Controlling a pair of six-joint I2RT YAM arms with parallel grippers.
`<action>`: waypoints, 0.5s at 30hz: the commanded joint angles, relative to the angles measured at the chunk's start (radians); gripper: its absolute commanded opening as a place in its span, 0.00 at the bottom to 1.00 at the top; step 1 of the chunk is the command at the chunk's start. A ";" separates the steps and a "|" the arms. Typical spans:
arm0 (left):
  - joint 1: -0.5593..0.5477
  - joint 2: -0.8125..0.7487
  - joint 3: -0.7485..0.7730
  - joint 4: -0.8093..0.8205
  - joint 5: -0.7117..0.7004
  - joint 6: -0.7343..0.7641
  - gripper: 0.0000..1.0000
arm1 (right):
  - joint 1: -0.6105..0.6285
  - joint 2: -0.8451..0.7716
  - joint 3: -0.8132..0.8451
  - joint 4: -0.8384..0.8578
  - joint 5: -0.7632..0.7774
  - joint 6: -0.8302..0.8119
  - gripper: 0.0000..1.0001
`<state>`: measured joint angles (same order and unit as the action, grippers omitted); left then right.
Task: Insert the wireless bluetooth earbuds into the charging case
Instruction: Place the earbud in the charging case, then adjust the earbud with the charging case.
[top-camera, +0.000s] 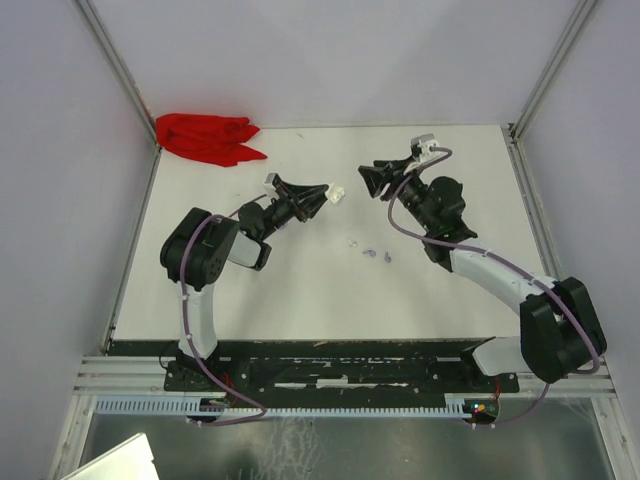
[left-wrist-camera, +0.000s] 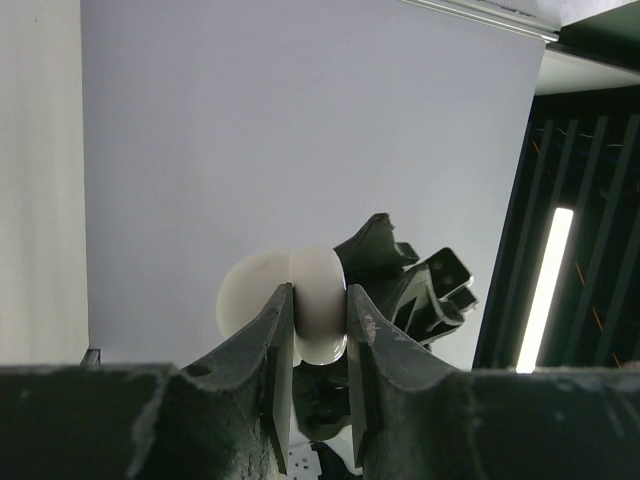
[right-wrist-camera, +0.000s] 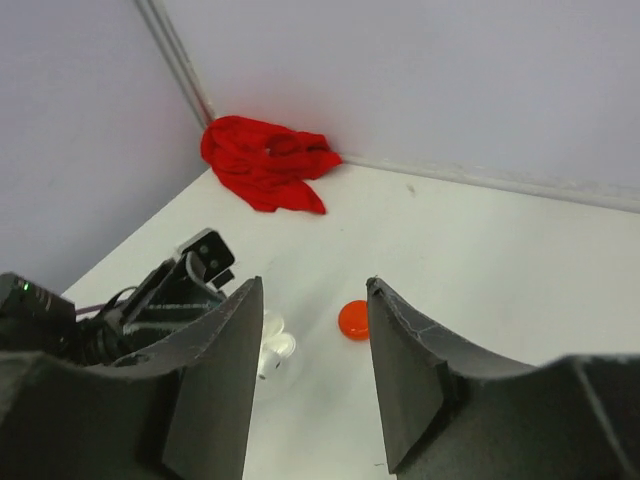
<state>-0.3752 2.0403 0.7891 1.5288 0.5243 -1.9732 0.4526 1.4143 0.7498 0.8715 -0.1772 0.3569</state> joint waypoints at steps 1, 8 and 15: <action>0.007 0.021 0.002 0.199 -0.016 0.045 0.03 | -0.003 -0.077 0.221 -0.725 0.150 -0.075 0.57; 0.003 0.044 0.009 0.198 -0.036 0.060 0.03 | 0.015 0.013 0.376 -1.073 0.172 -0.082 0.67; -0.007 0.053 0.001 0.189 -0.043 0.074 0.03 | 0.107 0.142 0.492 -1.221 0.245 -0.117 0.72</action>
<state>-0.3737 2.0811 0.7891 1.5288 0.4992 -1.9446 0.5076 1.5131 1.1492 -0.2119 0.0105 0.2760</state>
